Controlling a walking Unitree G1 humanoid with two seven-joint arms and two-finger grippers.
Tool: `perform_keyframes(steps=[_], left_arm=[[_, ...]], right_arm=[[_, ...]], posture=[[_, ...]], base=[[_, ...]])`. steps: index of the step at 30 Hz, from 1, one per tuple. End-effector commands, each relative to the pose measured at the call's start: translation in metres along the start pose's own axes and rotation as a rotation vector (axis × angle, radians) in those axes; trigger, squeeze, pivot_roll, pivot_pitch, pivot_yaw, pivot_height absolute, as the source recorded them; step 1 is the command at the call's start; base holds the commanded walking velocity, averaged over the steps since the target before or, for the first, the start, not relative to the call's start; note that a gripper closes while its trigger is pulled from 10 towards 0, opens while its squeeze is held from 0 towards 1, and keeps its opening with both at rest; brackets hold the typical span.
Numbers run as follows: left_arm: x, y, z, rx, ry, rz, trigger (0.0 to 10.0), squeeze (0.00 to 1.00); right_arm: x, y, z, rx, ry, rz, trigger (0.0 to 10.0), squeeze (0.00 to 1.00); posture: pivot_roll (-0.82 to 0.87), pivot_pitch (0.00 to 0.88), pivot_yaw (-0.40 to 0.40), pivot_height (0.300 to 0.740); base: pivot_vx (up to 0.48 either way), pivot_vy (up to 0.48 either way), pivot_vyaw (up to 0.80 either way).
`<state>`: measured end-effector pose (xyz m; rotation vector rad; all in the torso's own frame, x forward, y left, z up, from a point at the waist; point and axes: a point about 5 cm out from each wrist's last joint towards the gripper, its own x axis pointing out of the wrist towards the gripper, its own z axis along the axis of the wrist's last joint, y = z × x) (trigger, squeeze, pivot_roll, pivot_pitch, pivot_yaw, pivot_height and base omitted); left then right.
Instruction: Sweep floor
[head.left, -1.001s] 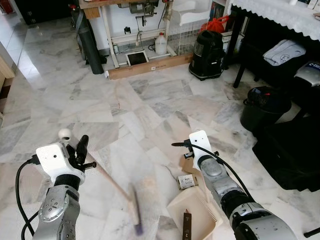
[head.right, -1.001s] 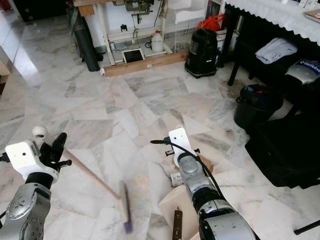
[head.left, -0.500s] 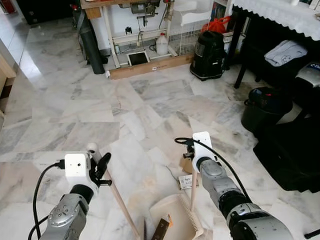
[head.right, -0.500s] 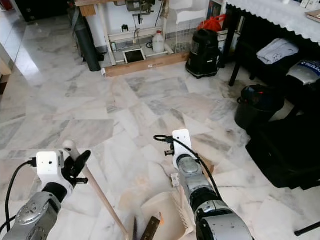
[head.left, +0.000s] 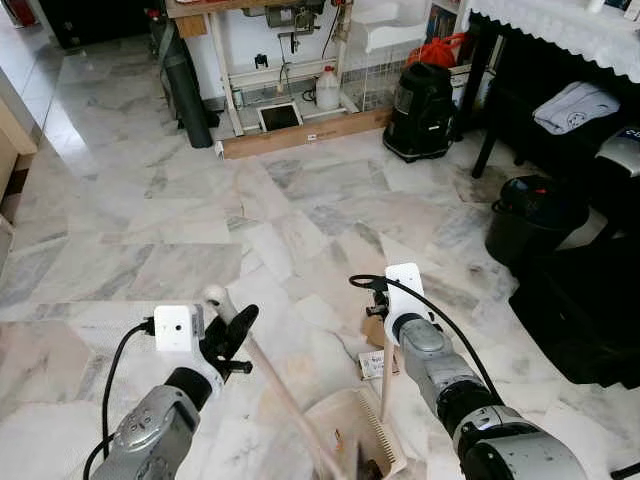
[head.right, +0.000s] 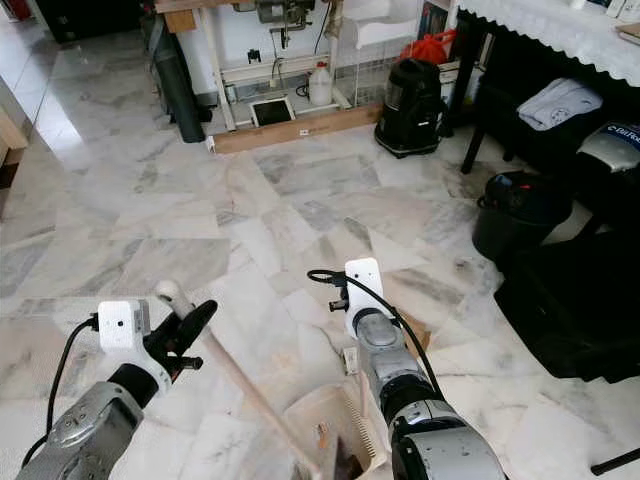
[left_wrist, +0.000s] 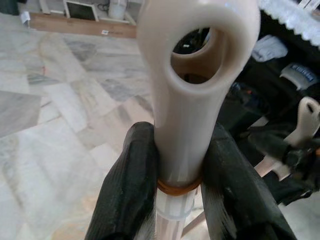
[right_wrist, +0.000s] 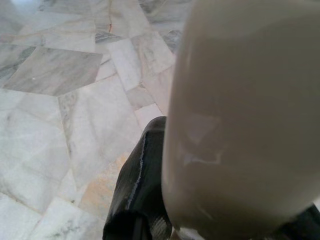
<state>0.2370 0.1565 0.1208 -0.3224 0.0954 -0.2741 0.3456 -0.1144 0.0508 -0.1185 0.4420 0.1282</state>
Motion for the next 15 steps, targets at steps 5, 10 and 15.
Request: perform_keyframes(steps=[5, 10, 15], left_arm=[[0.001, -0.002, 0.02, -0.034, -0.143, 0.026, 10.0, 0.0], [0.001, 0.005, 0.031, 0.028, -0.218, 0.106, 10.0, 0.0], [-0.001, 0.013, 0.048, 0.171, -0.306, 0.221, 10.0, 0.0]], right_arm=[[-0.001, 0.01, -0.008, 0.078, 0.038, 0.05, 10.0, 0.0], [0.0, 0.009, -0.002, 0.097, 0.004, 0.043, 10.0, 0.0], [0.001, 0.009, 0.009, 0.132, -0.053, 0.048, 10.0, 0.0]], posture=[[-0.16, 0.068, 0.065, 0.74], [-0.16, 0.068, 0.065, 0.74], [-0.16, 0.069, 0.065, 0.74]], base=[[0.0, 0.0, 0.0], [0.0, 0.0, 0.0], [0.0, 0.0, 0.0]])
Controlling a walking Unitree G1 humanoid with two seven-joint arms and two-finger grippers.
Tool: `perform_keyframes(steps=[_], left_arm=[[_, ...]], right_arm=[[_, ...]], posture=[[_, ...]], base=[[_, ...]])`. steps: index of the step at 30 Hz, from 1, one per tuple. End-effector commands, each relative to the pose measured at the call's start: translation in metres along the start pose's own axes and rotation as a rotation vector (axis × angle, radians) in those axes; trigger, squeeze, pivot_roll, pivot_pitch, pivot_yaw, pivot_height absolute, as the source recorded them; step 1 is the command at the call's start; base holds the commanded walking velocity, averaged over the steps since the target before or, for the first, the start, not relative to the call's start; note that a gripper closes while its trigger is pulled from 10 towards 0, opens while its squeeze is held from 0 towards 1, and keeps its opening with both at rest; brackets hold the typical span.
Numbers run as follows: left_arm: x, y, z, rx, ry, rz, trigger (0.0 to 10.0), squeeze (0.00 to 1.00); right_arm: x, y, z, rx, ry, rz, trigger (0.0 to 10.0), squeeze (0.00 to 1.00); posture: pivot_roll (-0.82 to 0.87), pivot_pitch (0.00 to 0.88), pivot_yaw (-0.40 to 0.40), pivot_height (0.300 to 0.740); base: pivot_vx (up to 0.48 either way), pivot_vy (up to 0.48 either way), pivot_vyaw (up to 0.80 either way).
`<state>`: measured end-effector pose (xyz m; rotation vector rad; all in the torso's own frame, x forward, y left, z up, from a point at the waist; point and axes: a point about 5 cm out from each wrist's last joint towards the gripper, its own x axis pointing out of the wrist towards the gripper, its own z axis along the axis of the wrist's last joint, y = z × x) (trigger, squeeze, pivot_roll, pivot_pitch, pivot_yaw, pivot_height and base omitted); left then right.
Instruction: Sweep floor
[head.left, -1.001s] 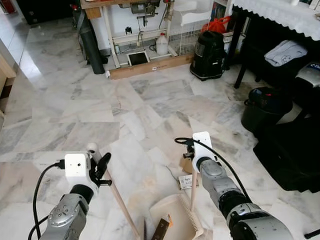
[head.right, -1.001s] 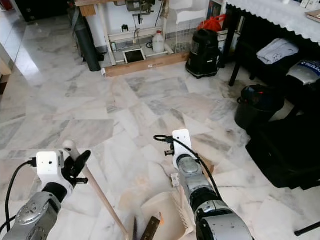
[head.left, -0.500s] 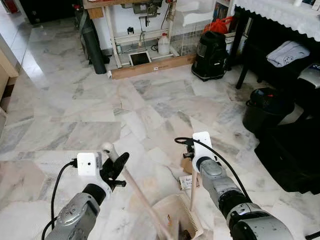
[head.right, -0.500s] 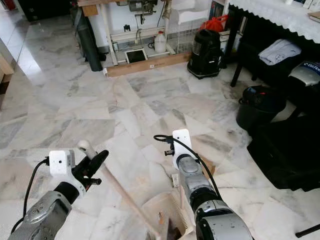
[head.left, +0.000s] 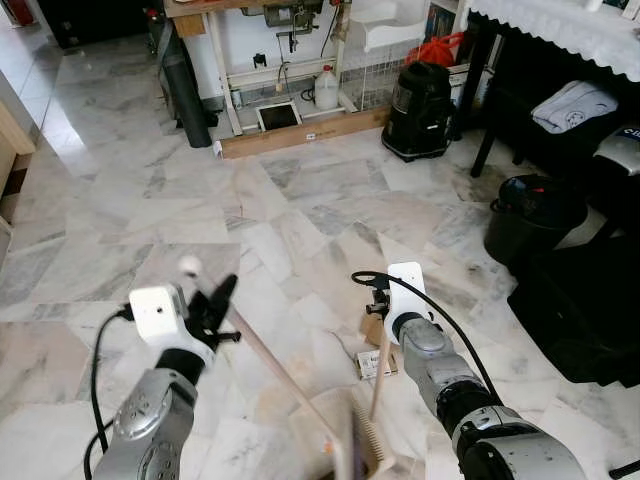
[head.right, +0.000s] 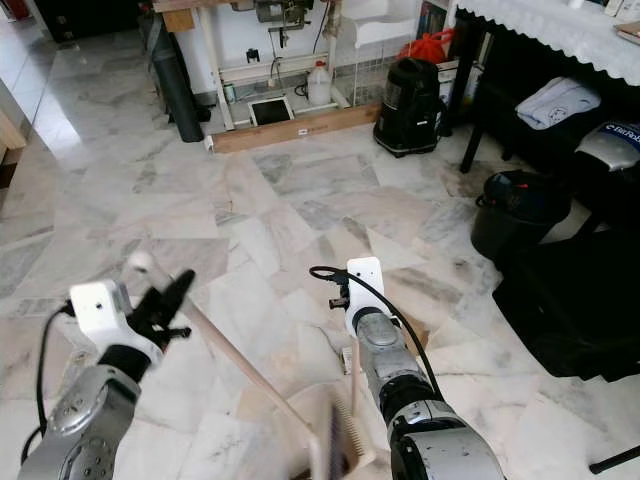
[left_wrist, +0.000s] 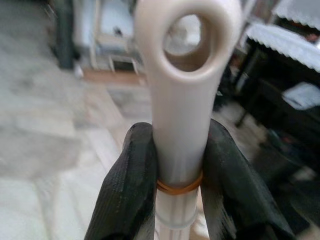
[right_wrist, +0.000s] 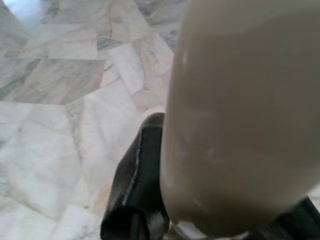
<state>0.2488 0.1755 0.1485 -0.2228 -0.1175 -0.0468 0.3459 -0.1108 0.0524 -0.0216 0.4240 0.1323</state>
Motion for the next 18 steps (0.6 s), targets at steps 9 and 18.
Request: perform_keyframes(steps=[9, 18], left_arm=[[-0.012, 0.029, 0.019, 0.313, -0.169, 0.279, 10.0, 0.0], [-0.024, 0.044, 0.036, 0.537, -0.258, 0.404, 10.0, 0.0]], right_arm=[[0.001, 0.012, 0.032, 0.136, -0.191, 0.069, 10.0, 0.0], [0.0, 0.01, 0.041, 0.162, -0.248, 0.078, 10.0, 0.0]], posture=[[-0.16, 0.067, 0.067, 0.74], [-0.15, 0.057, 0.063, 0.74]], base=[[0.0, 0.0, 0.0], [0.0, 0.0, 0.0]])
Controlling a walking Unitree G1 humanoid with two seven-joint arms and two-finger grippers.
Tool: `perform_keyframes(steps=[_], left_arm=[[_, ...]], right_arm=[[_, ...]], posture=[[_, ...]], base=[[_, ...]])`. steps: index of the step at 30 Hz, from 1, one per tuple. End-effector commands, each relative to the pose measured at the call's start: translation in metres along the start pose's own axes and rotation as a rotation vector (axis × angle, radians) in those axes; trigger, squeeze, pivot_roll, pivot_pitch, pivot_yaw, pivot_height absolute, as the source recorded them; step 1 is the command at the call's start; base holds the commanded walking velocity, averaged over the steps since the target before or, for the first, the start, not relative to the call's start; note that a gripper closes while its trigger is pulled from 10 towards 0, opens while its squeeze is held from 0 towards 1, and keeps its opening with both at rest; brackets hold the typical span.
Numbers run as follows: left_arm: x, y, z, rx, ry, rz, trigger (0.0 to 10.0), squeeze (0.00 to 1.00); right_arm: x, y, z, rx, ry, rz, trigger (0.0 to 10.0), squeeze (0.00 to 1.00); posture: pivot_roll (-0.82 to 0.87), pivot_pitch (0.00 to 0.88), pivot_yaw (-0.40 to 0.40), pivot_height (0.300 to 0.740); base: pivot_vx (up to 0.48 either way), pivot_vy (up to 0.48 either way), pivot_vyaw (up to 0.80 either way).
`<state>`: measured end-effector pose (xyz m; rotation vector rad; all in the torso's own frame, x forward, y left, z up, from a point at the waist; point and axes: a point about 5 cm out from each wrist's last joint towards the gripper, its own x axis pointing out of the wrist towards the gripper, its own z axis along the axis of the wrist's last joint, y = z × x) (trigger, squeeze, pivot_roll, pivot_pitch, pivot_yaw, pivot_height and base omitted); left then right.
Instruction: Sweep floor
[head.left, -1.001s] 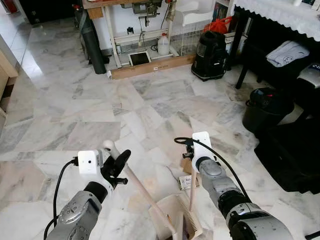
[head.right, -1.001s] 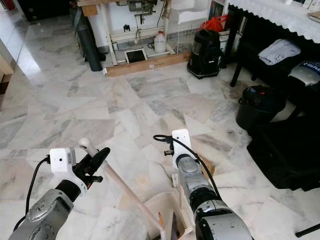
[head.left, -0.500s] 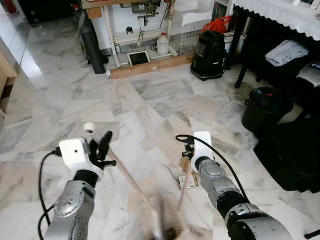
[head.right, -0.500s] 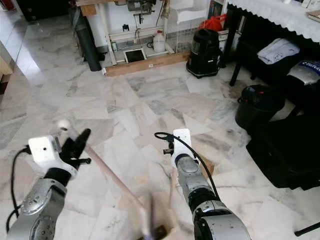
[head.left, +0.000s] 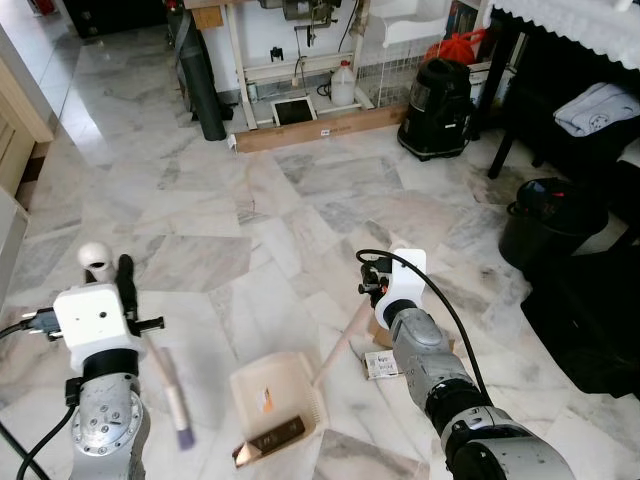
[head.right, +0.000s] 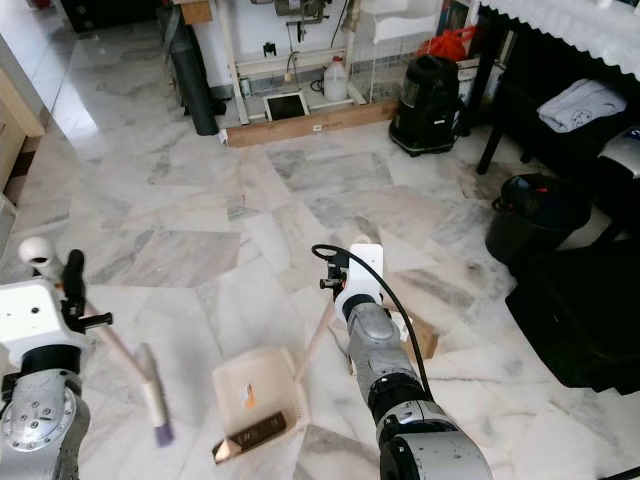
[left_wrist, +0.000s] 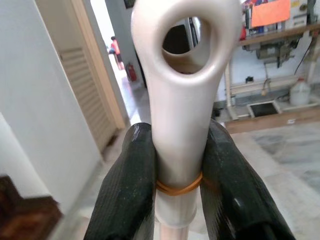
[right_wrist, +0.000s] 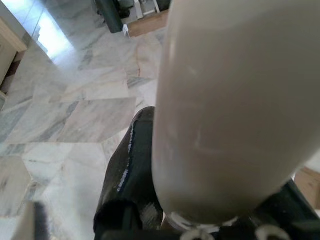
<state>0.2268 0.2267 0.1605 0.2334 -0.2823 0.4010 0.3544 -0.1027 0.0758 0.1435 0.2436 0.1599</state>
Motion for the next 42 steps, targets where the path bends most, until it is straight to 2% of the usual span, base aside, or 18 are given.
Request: perform_keyframes(steps=[1, 4, 5, 6, 7, 8, 9, 11, 12, 15, 20, 23, 25, 30, 32, 35, 39, 42], left_arm=[[-0.002, 0.0, 0.004, 0.07, -0.027, -0.037, 10.0, 0.0], [-0.005, -0.005, -0.001, 0.081, -0.004, -0.073, 10.0, 0.0], [-0.01, -0.016, -0.009, 0.02, 0.055, -0.124, 10.0, 0.0], [-0.011, -0.021, -0.011, -0.02, 0.07, -0.141, 10.0, 0.0], [-0.011, -0.021, -0.011, -0.02, 0.07, -0.141, 10.0, 0.0], [-0.012, -0.024, -0.011, -0.075, 0.082, -0.145, 10.0, 0.0], [-0.012, -0.03, -0.01, -0.21, 0.107, -0.15, 10.0, 0.0], [-0.012, -0.035, -0.008, -0.339, 0.132, -0.161, 10.0, 0.0], [-0.012, -0.037, -0.008, -0.372, 0.145, -0.176, 10.0, 0.0], [-0.01, -0.038, -0.008, -0.356, 0.153, -0.204, 10.0, 0.0], [-0.005, -0.027, -0.005, -0.316, 0.109, -0.141, 10.0, 0.0], [-0.001, -0.016, 0.005, -0.21, 0.018, -0.082, 10.0, 0.0], [0.001, -0.014, 0.018, -0.112, -0.063, -0.07, 10.0, 0.0], [-0.001, -0.022, 0.029, -0.053, -0.127, -0.099, 10.0, 0.0], [-0.003, -0.025, 0.03, -0.036, -0.136, -0.114, 10.0, 0.0], [-0.014, -0.031, 0.013, 0.005, -0.074, -0.162, 10.0, 0.0], [-0.022, -0.022, 0.003, -0.023, -0.024, -0.086, 10.0, 0.0], [-0.025, -0.016, -0.001, -0.014, -0.011, -0.053, 10.0, 0.0]], right_arm=[[0.004, 0.005, 0.015, 0.023, -0.06, 0.02, 10.0, 0.0], [0.004, 0.005, 0.015, 0.026, -0.063, 0.02, 10.0, 0.0], [0.004, 0.006, 0.016, 0.027, -0.065, 0.023, 10.0, 0.0], [0.004, 0.006, 0.015, 0.027, -0.066, 0.023, 10.0, 0.0], [0.004, 0.006, 0.015, 0.027, -0.066, 0.023, 10.0, 0.0], [0.004, 0.006, 0.015, 0.031, -0.067, 0.022, 10.0, 0.0], [0.004, 0.006, 0.015, 0.031, -0.067, 0.023, 10.0, 0.0], [0.004, 0.006, 0.015, 0.033, -0.066, 0.023, 10.0, 0.0], [0.004, 0.006, 0.015, 0.033, -0.066, 0.023, 10.0, 0.0], [0.004, 0.005, 0.015, 0.036, -0.067, 0.02, 10.0, 0.0], [0.004, 0.005, 0.016, 0.037, -0.067, 0.018, 10.0, 0.0], [0.004, 0.005, 0.016, 0.037, -0.069, 0.02, 10.0, 0.0], [0.004, 0.007, 0.017, 0.039, -0.08, 0.027, 10.0, 0.0], [0.004, 0.007, 0.021, 0.042, -0.102, 0.031, 10.0, 0.0], [0.004, 0.007, 0.023, 0.039, -0.117, 0.031, 10.0, 0.0], [0.001, 0.007, 0.03, 0.021, -0.189, 0.027, 10.0, 0.0], [-0.002, 0.004, 0.039, 0.004, -0.258, 0.034, 10.0, 0.0], [-0.005, 0.001, 0.043, -0.044, -0.289, 0.038, 10.0, 0.0]], posture=[[-0.15, 0.057, 0.064, 0.74], [-0.14, 0.056, 0.064, 0.74], [-0.15, 0.055, 0.065, 0.74], [-0.15, 0.054, 0.067, 0.74], [-0.15, 0.054, 0.067, 0.74], [-0.15, 0.054, 0.067, 0.74], [-0.15, 0.053, 0.068, 0.74], [-0.15, 0.052, 0.069, 0.74], [-0.15, 0.052, 0.069, 0.74], [-0.15, 0.051, 0.07, 0.74], [-0.15, 0.046, 0.073, 0.74], [-0.15, 0.041, 0.071, 0.74], [-0.15, 0.034, 0.07, 0.74], [-0.15, 0.024, 0.07, 0.74], [-0.15, 0.021, 0.072, 0.74], [-0.15, 0.012, 0.076, 0.74], [-0.16, 0.0, 0.077, 0.74], [-0.17, 0.0, 0.076, 0.74]], base=[[0.0, 0.0, 0.0], [0.0, 0.0, 0.0], [0.0, 0.0, 0.0], [0.0, 0.0, 0.0], [0.0, 0.0, 0.0], [0.0, 0.0, 0.0], [0.0, 0.0, 0.0], [0.0, 0.0, 0.0], [0.0, 0.0, 0.0], [0.0, 0.0, 0.0], [0.0, 0.0, 0.0], [0.0, 0.0, 0.0], [0.0, 0.0, 0.0], [0.0, 0.0, 0.0], [0.0, 0.0, 0.0], [0.0, 0.0, 0.0], [0.0, 0.0, 0.0], [0.0, 0.0, 0.0]])
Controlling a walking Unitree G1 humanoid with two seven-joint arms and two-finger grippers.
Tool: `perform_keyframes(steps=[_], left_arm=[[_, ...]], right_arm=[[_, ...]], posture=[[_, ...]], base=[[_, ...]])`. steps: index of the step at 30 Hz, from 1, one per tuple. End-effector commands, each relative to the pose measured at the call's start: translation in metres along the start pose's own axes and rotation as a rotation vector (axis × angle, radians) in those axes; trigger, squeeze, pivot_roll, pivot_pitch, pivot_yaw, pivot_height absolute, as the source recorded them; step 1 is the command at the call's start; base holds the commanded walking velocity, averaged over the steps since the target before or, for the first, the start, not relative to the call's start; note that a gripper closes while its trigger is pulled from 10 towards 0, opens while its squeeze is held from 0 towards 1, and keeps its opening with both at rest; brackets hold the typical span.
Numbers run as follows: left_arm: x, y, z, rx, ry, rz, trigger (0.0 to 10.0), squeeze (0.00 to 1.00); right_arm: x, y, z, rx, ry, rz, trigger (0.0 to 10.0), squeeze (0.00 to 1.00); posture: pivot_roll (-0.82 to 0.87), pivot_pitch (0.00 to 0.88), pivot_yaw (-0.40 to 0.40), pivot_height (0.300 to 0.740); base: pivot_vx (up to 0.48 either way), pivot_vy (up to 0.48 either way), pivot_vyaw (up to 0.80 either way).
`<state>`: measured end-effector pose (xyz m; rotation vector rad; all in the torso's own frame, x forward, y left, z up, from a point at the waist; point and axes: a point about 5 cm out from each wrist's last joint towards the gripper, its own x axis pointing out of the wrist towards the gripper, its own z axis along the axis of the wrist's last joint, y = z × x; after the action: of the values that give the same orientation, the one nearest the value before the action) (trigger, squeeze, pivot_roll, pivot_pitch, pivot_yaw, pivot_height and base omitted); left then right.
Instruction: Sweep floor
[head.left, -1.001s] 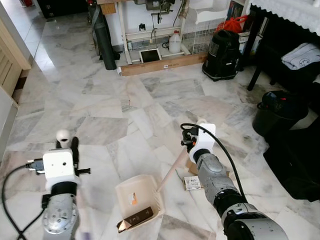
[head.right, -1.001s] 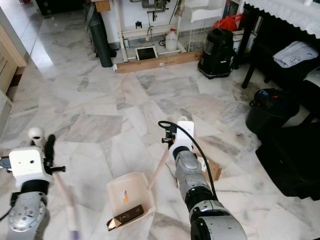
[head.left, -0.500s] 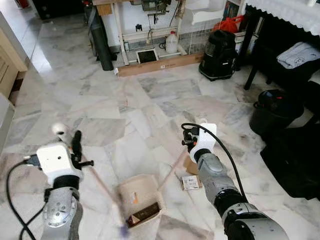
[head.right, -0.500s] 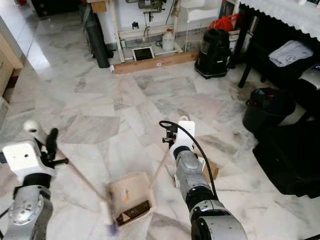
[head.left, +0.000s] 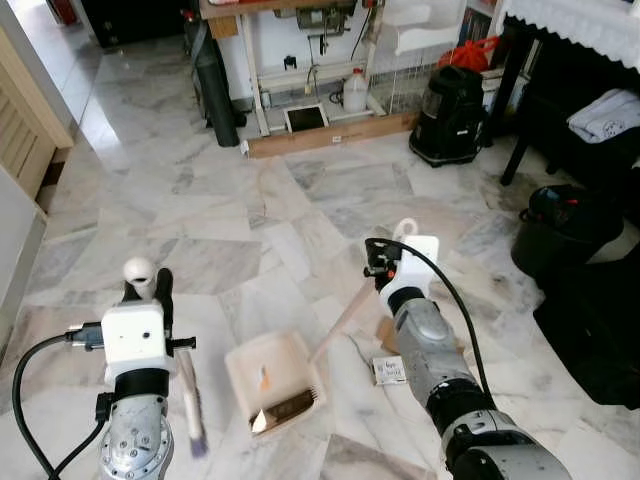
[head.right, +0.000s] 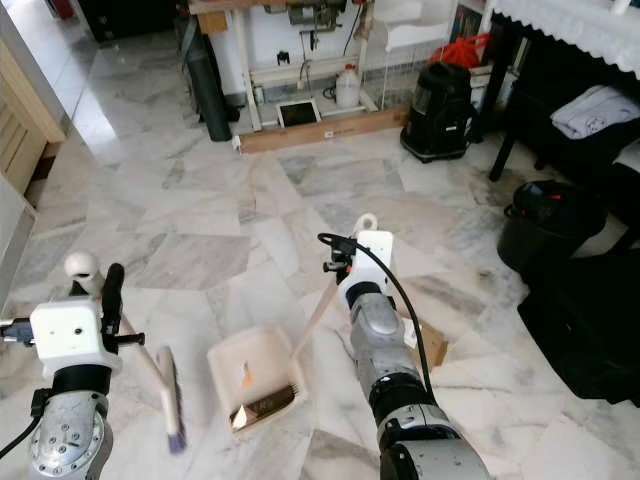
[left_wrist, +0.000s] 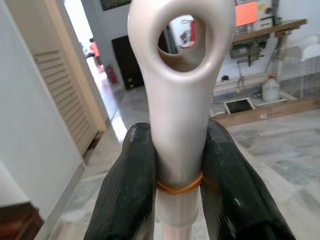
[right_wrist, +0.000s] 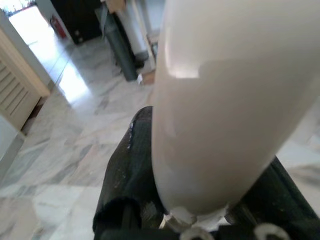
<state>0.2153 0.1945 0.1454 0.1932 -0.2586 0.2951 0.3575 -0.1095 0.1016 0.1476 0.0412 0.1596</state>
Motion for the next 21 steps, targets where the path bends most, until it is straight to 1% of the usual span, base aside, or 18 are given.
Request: perform_keyframes(steps=[1, 4, 7, 13, 16, 17, 21], left_arm=[[-0.001, 0.012, 0.001, 0.037, -0.028, 0.052, 10.0, 0.0], [-0.003, 0.012, -0.002, 0.043, -0.026, 0.045, 10.0, 0.0], [-0.002, 0.01, -0.007, 0.029, -0.014, 0.037, 10.0, 0.0], [0.003, 0.004, -0.013, 0.013, -0.002, 0.007, 10.0, 0.0], [0.005, 0.0, -0.016, 0.015, 0.001, -0.005, 10.0, 0.0], [0.007, -0.004, -0.017, 0.015, 0.001, -0.009, 10.0, 0.0], [0.008, -0.01, -0.018, 0.005, 0.004, -0.001, 10.0, 0.0]], right_arm=[[0.002, 0.004, 0.017, -0.036, -0.094, 0.03, 10.0, 0.0], [-0.001, 0.002, 0.018, -0.05, -0.105, 0.04, 10.0, 0.0], [-0.003, 0.0, 0.018, -0.059, -0.104, 0.043, 10.0, 0.0], [0.0, -0.005, 0.025, -0.077, -0.104, 0.036, 10.0, 0.0], [0.002, -0.006, 0.028, -0.083, -0.105, 0.035, 10.0, 0.0], [0.003, -0.006, 0.03, -0.089, -0.105, 0.042, 10.0, 0.0], [0.006, -0.004, 0.034, -0.104, -0.104, 0.061, 10.0, 0.0]], posture=[[-0.17, 0.0, 0.075, 0.74], [-0.18, 0.0, 0.073, 0.74], [-0.2, 0.0, 0.065, 0.74], [-0.21, 0.0, 0.048, 0.74], [-0.23, 0.0, 0.026, 0.74], [-0.23, 0.0, 0.011, 0.74], [-0.22, 0.0, -0.01, 0.74]], base=[[0.0, 0.0, 0.0], [0.0, 0.0, 0.0], [0.0, 0.0, 0.0], [0.0, 0.0, 0.0], [0.0, 0.0, 0.0], [0.0, 0.0, 0.0], [0.0, 0.0, 0.0]])
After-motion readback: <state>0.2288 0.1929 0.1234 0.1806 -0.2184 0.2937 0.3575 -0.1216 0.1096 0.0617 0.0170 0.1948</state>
